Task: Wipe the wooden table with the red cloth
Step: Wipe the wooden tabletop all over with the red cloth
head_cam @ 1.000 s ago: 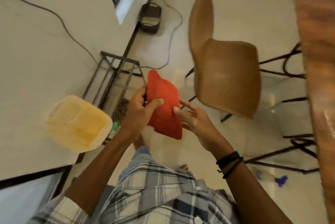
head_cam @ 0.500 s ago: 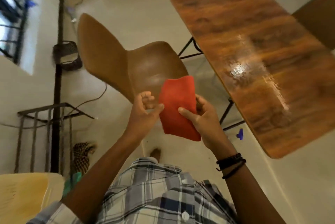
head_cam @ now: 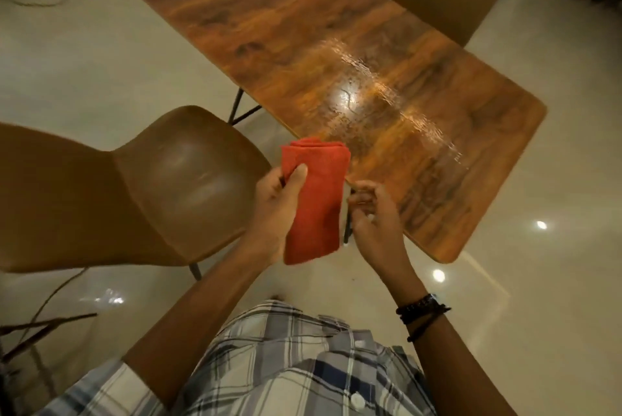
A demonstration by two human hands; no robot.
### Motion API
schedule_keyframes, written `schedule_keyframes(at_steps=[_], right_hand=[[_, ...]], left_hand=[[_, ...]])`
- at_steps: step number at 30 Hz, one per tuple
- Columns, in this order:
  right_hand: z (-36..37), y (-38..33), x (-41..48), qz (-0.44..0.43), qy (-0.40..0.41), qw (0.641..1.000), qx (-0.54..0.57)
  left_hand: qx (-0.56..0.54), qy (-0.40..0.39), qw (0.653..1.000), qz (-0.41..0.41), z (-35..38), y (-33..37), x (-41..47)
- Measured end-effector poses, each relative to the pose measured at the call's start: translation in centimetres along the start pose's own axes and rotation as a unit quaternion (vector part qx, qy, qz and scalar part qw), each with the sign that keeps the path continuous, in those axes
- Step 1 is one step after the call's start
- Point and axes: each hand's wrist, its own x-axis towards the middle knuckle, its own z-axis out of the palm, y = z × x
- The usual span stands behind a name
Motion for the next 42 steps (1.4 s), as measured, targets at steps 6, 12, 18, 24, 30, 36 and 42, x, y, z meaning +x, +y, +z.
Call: schedule_keyframes(at_steps=[6, 12, 18, 24, 30, 36, 42], right_hand=[[0.0, 0.5, 3.5, -0.046, 0.100, 0.994, 0.024], [-3.5, 4.3, 7.5, 0.067, 0.131, 0.989, -0.003], [-6.8, 6.7, 10.4, 0.079, 0.166, 0.981, 0.062], [-14.8, 10.6, 10.4, 0.127, -0.013, 0.982, 0.142], [-21.1, 17.0, 12.6, 0.105, 0.000, 0.994, -0.029], [-22.5, 23.4, 13.3, 0.074, -0.021, 0.940, -0.333], [-18.8, 23.1, 13.0, -0.012, -0.080, 0.912, -0.403]], left_hand=[[0.196, -0.144, 0.962, 0.121, 5.1, -1.6, -0.2], [0.194, -0.159, 0.961, 0.114, 8.5, -2.3, 2.7], [0.120, -0.157, 0.978, 0.065, 13.5, -2.8, 5.5], [0.051, -0.077, 0.995, -0.020, 19.8, -4.8, 8.5], [0.171, -0.078, 0.979, -0.079, 23.4, -9.9, 11.1], [0.236, 0.059, 0.966, -0.092, 22.1, -14.6, 9.8], [0.349, 0.236, 0.900, -0.113, 20.5, -17.0, 8.8]])
